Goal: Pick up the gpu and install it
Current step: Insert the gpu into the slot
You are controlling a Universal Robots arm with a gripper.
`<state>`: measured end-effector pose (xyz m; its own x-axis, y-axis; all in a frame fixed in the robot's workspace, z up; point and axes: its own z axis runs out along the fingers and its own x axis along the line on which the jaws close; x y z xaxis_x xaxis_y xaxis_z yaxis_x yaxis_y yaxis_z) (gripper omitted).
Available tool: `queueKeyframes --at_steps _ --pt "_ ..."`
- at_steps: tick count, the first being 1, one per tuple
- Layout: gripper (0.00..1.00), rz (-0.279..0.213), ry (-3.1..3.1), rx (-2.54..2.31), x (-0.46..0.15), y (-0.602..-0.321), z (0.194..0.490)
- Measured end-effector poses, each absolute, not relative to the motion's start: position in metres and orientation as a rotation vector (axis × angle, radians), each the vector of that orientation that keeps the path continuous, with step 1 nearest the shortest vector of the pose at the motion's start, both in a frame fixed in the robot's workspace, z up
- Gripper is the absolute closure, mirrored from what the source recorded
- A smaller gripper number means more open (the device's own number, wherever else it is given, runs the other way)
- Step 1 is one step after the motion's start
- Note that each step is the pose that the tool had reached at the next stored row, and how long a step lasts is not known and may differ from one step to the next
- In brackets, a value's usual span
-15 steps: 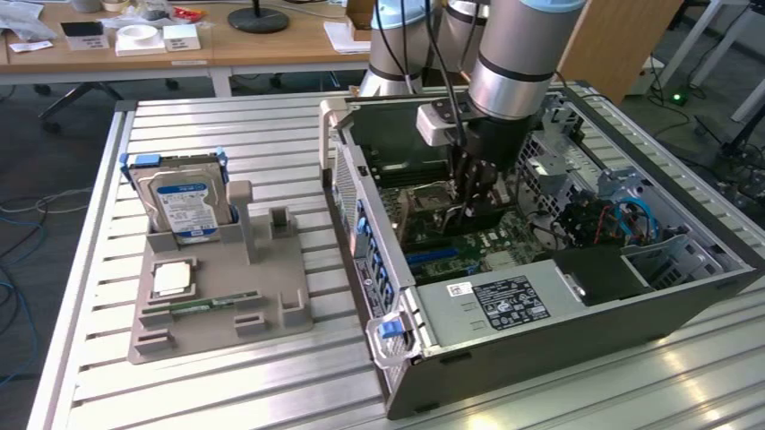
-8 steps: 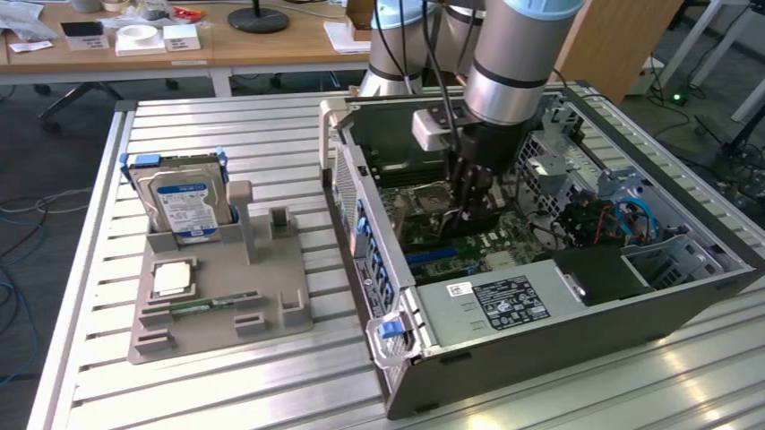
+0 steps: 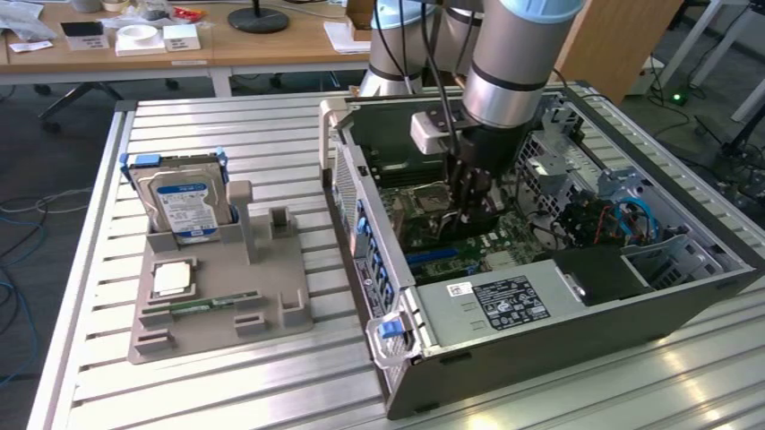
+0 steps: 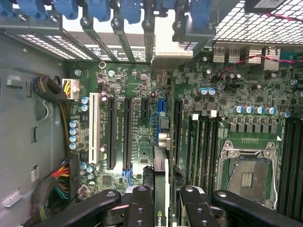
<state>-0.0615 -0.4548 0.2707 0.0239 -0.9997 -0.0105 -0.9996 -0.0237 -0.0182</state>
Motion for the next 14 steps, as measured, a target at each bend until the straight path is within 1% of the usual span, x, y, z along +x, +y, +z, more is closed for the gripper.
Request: queueKeyframes --at_steps 14 --pt "0.74 -0.008 2.179 -2.234 -0.0705 -0.4555 0.2696"
